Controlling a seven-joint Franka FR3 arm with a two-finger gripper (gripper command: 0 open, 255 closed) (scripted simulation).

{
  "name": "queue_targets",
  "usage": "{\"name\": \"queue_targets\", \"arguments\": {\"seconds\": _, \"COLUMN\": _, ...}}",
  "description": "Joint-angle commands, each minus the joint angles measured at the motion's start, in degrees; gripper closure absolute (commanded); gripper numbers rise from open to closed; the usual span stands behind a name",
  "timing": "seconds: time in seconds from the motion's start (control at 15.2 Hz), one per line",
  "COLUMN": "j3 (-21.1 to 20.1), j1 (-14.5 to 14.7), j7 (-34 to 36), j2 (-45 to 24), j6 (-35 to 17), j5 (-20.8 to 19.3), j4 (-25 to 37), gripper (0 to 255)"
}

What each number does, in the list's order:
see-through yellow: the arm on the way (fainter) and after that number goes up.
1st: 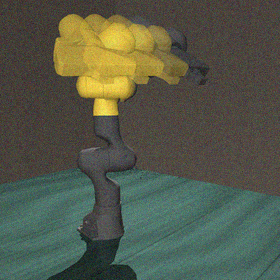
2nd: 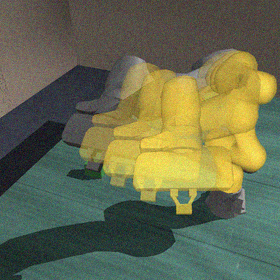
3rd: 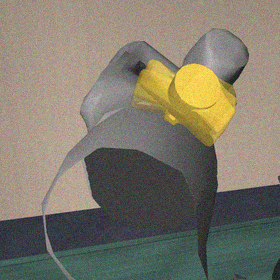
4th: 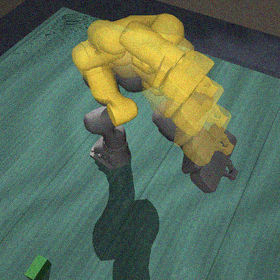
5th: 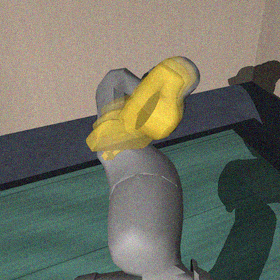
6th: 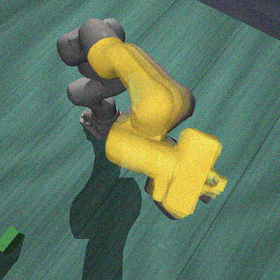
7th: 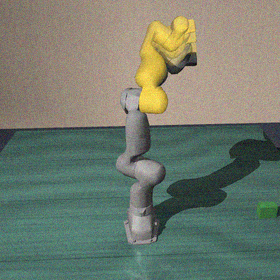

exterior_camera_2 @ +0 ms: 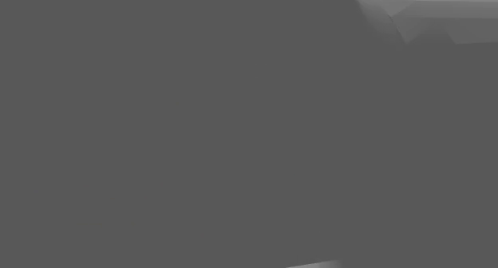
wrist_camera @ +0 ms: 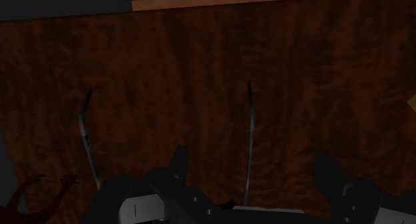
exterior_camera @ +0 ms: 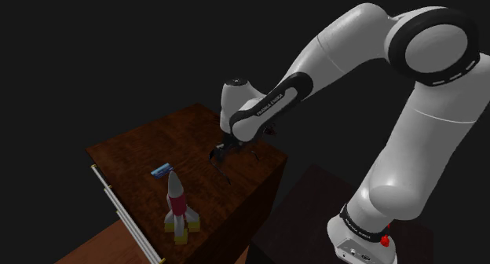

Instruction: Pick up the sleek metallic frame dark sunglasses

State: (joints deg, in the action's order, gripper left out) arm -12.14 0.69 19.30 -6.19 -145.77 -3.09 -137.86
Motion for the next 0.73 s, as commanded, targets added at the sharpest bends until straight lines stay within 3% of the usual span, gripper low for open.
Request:
{"name": "queue_targets", "arguments": {"seconds": 0.0, "j3": 0.46, "j1": 0.39, "j7": 1.93, "j2": -5.05, "j6": -2.53, "j5": -2.38, "j4": 2.45, "gripper": 0}}
{"name": "queue_targets", "arguments": {"seconds": 0.26, "j3": 2.11, "j1": 2.09, "j7": 5.18, "j2": -13.75, "j6": -5.66, "j5": -6.12, "j4": 7.87, "gripper": 0}}
{"name": "queue_targets", "arguments": {"seconds": 0.66, "j3": 3.40, "j1": 3.05, "j7": 6.45, "j2": -18.09, "j6": -9.38, "j5": -7.78, "j4": 8.45, "gripper": 0}}
